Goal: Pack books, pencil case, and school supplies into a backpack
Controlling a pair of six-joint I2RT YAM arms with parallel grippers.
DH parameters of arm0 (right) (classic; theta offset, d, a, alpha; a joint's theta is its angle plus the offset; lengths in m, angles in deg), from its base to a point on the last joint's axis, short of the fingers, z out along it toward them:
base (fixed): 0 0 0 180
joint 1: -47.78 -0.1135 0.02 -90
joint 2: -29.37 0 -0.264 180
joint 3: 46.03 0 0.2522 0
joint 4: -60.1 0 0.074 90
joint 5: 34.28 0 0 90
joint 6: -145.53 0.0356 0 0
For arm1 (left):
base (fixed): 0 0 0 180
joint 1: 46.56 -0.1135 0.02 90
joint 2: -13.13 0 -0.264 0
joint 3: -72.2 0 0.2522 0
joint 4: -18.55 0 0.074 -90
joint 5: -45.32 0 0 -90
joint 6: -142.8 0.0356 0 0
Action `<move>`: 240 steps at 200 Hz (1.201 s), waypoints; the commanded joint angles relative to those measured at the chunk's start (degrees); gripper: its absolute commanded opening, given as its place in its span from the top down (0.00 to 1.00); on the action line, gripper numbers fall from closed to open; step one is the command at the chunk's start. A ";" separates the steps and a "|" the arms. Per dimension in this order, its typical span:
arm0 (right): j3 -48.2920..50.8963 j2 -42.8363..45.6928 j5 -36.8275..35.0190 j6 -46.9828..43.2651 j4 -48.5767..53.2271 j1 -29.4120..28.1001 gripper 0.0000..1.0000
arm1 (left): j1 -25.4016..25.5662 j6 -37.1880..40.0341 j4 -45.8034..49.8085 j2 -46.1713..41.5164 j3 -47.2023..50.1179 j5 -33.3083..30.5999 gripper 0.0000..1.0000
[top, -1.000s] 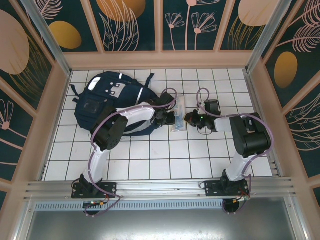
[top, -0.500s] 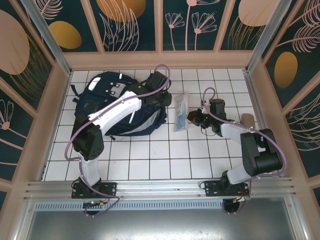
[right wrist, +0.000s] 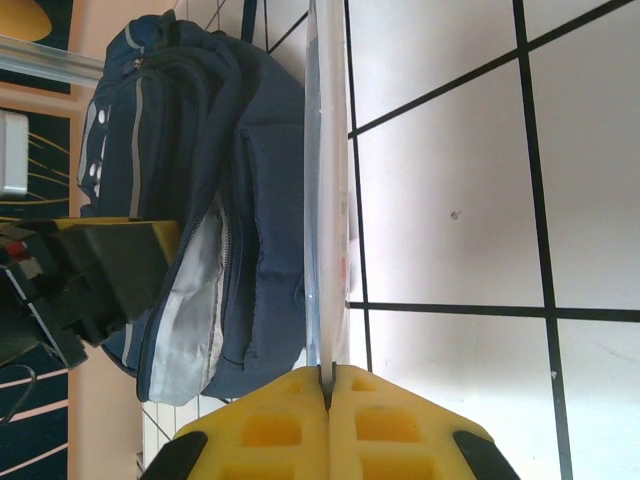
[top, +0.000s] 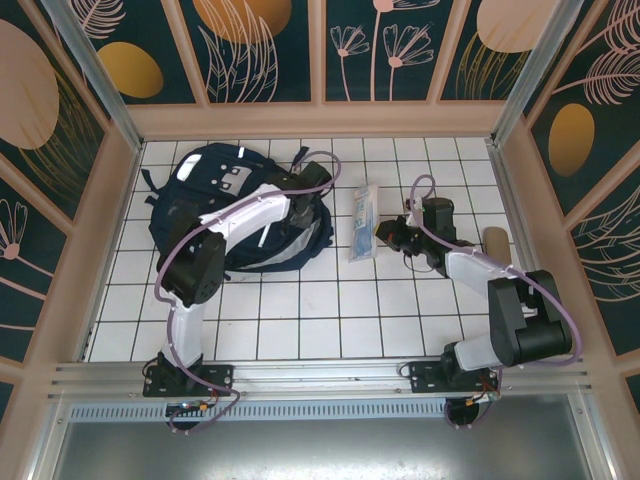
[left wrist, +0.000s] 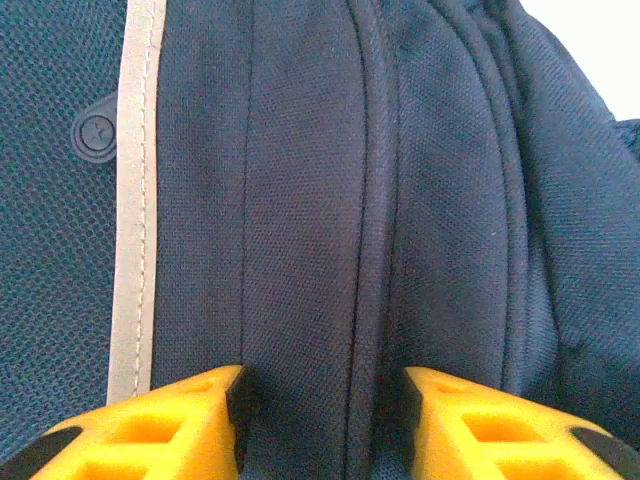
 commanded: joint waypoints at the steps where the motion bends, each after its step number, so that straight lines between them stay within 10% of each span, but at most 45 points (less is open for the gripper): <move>1: 0.86 1.43 0.25 1.35 -0.63 -0.65 1.00 | 0.19 1.44 1.34 1.61 0.57 -2.49 0.55; 34: -0.11 1.43 -0.17 3.12 -1.81 -2.82 1.00 | 0.09 1.08 2.07 0.66 0.07 -5.69 1.00; 144: -10.44 -6.28 -4.43 14.16 -13.12 -16.70 1.00 | -11.59 -3.01 3.51 -17.76 -10.57 9.57 1.00; 240: -31.32 -32.01 -6.24 19.99 -18.36 -26.78 1.00 | -14.91 -5.68 1.64 -20.95 -7.67 15.59 1.00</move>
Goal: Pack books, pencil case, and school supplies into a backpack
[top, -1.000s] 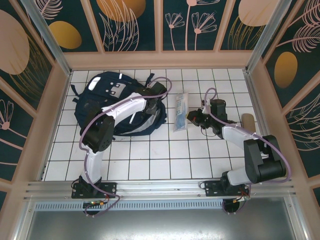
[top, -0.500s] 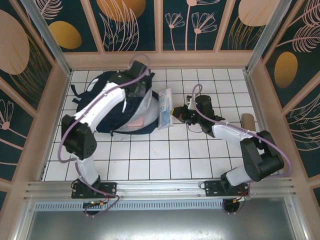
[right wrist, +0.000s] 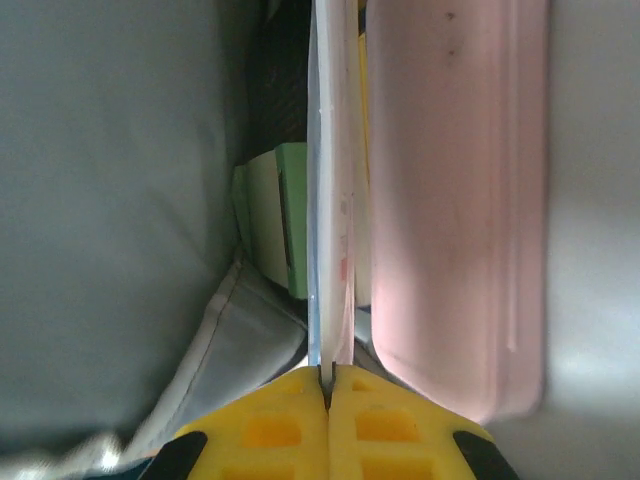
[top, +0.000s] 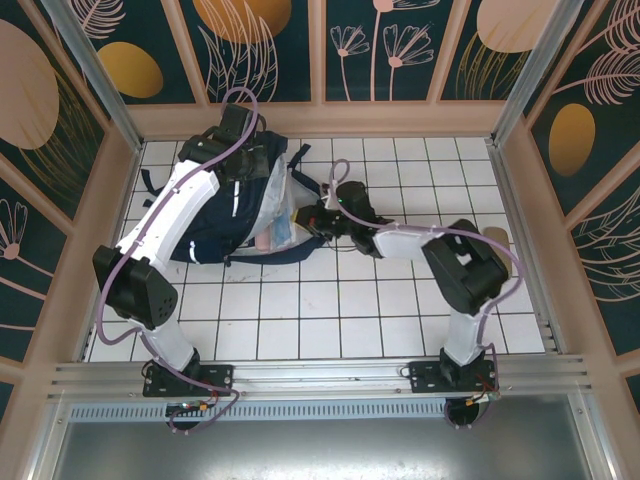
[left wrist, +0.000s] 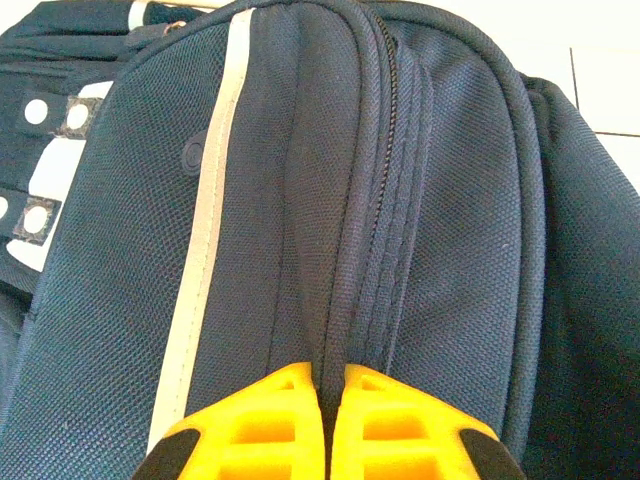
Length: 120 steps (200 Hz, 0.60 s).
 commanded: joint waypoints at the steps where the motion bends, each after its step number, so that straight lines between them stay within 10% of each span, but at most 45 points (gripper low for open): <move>1: -6.49 -5.33 -1.31 1.07 -1.44 -1.27 1.00 | -0.46 -1.59 -3.60 -3.24 0.35 1.32 1.00; 30: -12.69 -10.50 -1.22 -0.58 3.11 -2.52 0.99 | -0.55 -1.91 -4.32 -3.72 2.15 1.96 1.00; 67: -14.96 -9.80 -2.88 -4.39 10.47 -3.04 0.51 | -0.55 -2.05 -5.02 -3.86 3.85 2.10 1.00; 120: -13.53 -3.00 -7.37 -10.05 19.34 -2.47 0.41 | -0.55 -1.42 -6.13 -3.51 5.62 2.72 1.00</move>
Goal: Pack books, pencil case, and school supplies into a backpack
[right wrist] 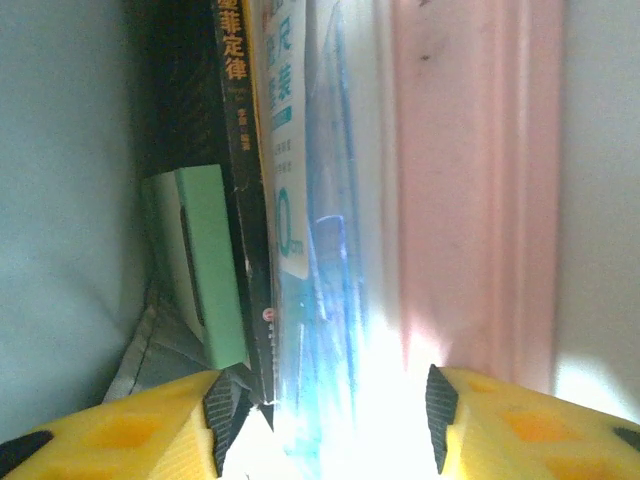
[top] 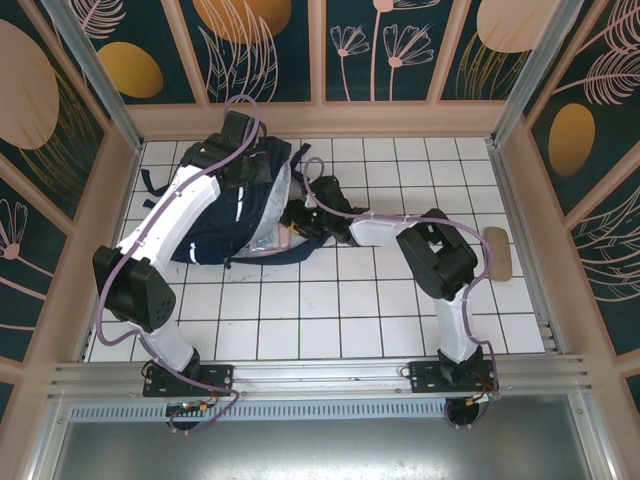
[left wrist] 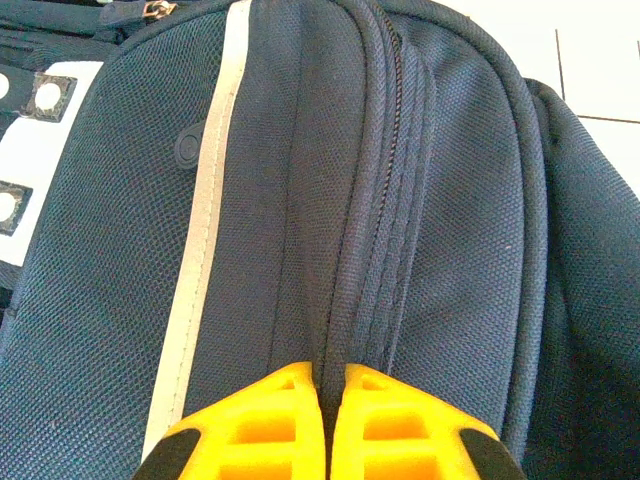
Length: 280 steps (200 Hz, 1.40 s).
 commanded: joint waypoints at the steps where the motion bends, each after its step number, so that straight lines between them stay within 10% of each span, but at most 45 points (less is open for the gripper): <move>1: -0.19 5.76 -3.02 -4.15 5.52 0.24 0.41 | -0.39 -0.42 -2.31 -2.37 0.68 0.27 1.00; 98: 16.58 28.72 -16.90 -11.40 21.75 9.35 0.33 | -0.38 3.73 -6.06 -3.83 4.34 7.51 1.00; 159: 24.48 41.89 -27.95 -19.75 33.64 27.60 0.01 | -0.39 4.64 -9.48 -5.22 7.39 19.33 1.00; 240: 28.84 44.95 -29.15 -23.79 34.21 58.57 0.01 | -0.37 3.93 -11.13 -6.32 9.74 21.86 1.00; 280: 27.39 37.24 -27.16 -23.31 31.65 65.15 0.01 | -0.40 4.04 -11.42 -6.91 10.49 21.82 1.00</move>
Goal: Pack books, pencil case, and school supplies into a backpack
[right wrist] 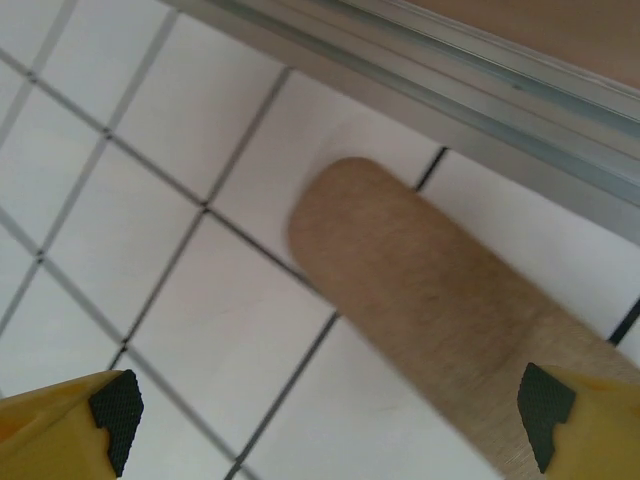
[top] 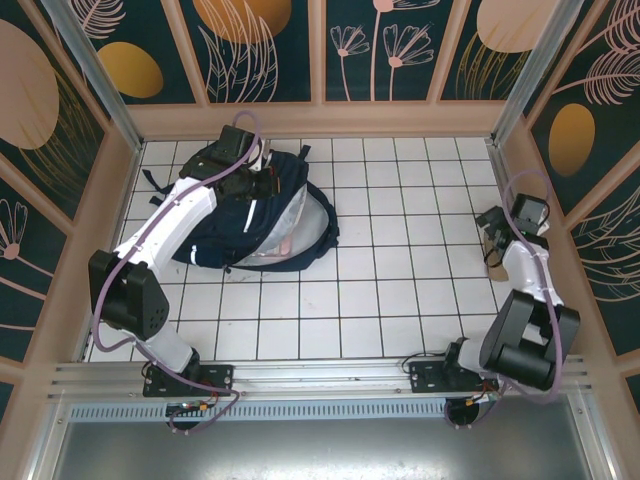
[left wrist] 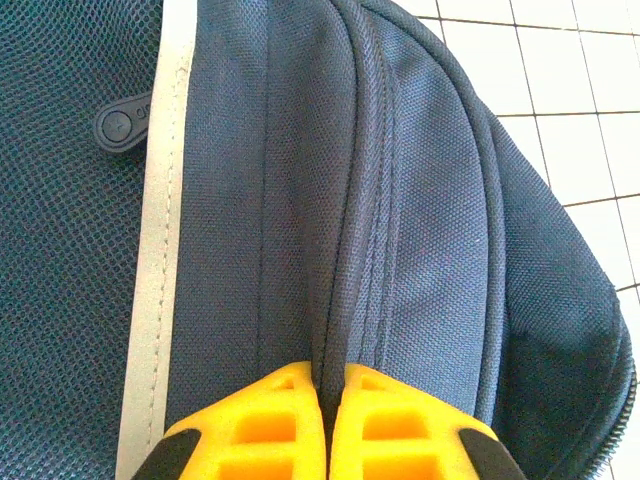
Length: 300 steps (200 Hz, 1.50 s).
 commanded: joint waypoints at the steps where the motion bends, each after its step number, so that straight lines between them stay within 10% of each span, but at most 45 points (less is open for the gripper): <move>1: -0.63 -3.66 0.78 -0.71 -0.77 2.25 0.01 | 0.59 0.36 -3.75 -3.25 0.02 4.12 1.00; 106: -1.87 -14.55 13.86 -2.25 -4.30 5.58 0.04 | 0.59 0.92 -3.82 -4.40 1.84 3.27 1.00; 251: -7.43 -21.99 1.91 -3.63 1.13 -0.76 0.06 | 0.59 0.73 -4.97 -4.23 3.05 3.74 1.00; 300: -8.30 -22.82 -2.68 -3.54 3.09 -4.96 0.24 | 0.58 0.72 -4.96 -4.77 3.70 3.40 1.00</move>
